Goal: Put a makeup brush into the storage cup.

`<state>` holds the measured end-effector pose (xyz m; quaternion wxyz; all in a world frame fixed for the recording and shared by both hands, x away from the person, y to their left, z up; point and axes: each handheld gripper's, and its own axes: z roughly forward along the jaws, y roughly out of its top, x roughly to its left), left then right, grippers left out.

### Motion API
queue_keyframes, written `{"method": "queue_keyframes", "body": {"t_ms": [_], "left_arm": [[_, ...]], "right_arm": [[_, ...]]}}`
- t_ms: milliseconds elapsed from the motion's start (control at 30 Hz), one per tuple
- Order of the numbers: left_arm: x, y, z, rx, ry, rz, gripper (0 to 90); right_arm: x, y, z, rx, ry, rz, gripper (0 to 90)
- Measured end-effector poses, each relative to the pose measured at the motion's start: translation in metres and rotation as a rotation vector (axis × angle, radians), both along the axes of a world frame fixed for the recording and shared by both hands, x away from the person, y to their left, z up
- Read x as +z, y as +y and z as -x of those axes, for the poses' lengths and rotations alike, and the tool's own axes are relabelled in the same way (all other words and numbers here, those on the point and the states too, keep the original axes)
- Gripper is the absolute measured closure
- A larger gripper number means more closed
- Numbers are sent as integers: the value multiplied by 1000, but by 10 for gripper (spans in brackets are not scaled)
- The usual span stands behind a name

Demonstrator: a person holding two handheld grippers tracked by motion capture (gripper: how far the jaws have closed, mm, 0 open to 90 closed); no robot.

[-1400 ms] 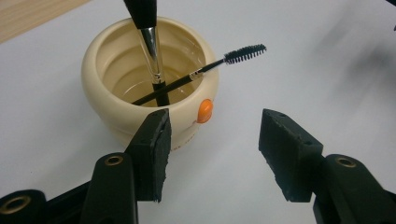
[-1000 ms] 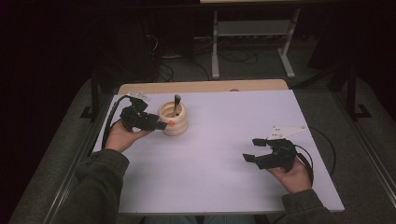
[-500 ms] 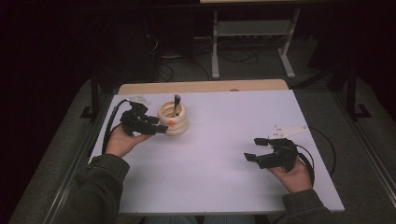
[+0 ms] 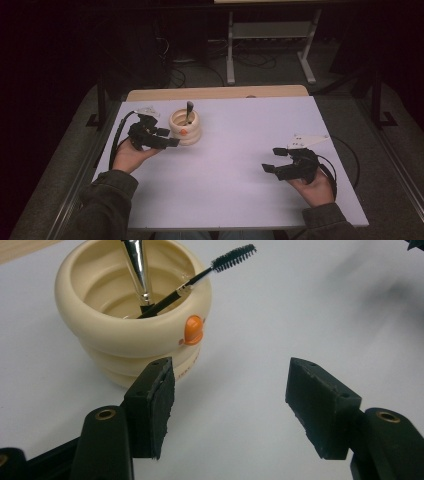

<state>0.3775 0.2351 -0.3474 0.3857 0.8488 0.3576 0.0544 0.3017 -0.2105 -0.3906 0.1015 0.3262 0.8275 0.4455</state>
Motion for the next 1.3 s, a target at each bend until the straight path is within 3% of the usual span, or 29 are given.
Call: {"method": "queue_keyframes", "body": {"t_ms": [1300], "left_arm": [[-10, 0, 39, -4, -52, 12, 256]], "right_arm": [[-1, 0, 4, -31, -5, 16, 255]]}}
